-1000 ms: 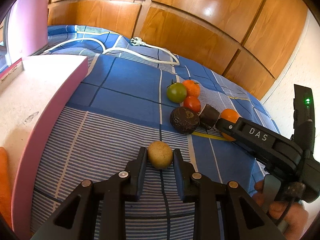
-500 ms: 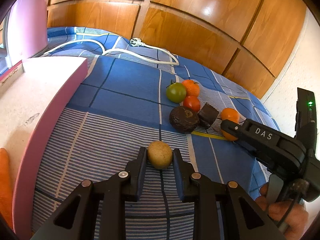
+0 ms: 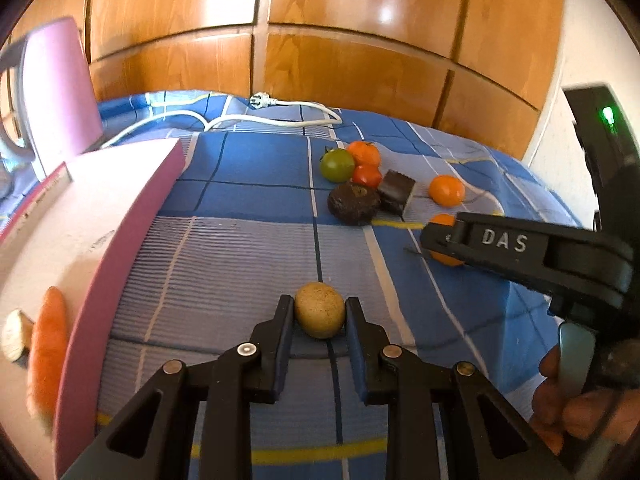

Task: Organize fruits
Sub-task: 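Carry the tan fruit and mandarin into the pink tray and open both grippers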

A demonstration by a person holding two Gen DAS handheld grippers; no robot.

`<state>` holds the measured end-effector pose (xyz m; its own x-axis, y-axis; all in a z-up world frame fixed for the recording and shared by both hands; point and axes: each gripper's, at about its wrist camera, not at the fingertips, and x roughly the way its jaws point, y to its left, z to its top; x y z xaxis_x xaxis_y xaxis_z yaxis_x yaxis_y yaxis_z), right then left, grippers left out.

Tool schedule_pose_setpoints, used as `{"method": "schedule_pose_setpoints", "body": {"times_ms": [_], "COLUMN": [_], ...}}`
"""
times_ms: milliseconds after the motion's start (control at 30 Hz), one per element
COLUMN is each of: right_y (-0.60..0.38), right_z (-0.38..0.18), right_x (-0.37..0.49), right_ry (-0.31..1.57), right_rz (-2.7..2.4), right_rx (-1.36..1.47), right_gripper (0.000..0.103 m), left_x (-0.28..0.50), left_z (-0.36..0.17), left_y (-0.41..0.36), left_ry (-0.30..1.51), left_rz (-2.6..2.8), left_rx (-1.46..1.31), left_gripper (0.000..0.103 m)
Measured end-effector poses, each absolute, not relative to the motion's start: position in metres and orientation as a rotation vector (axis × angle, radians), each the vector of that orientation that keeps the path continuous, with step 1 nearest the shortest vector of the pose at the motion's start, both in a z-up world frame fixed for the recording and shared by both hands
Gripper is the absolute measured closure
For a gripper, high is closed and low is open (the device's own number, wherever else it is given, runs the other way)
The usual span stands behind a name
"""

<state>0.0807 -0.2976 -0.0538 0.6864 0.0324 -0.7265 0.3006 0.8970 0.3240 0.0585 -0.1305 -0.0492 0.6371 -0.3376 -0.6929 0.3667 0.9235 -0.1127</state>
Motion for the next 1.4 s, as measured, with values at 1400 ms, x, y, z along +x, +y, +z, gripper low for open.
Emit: {"method": "schedule_pose_setpoints", "body": {"times_ms": [1400], "right_y": [-0.181], "right_z": [-0.015], "right_x": [0.015], "right_ry": [0.721], "right_rz": [0.213], "right_rx": [0.401], "right_gripper": [0.065], "left_x": [0.0], "left_z": [0.013], "left_y": [0.013], "left_ry": [0.54], "left_rz": [-0.079], "left_rx": [-0.225], "left_gripper": [0.078]}}
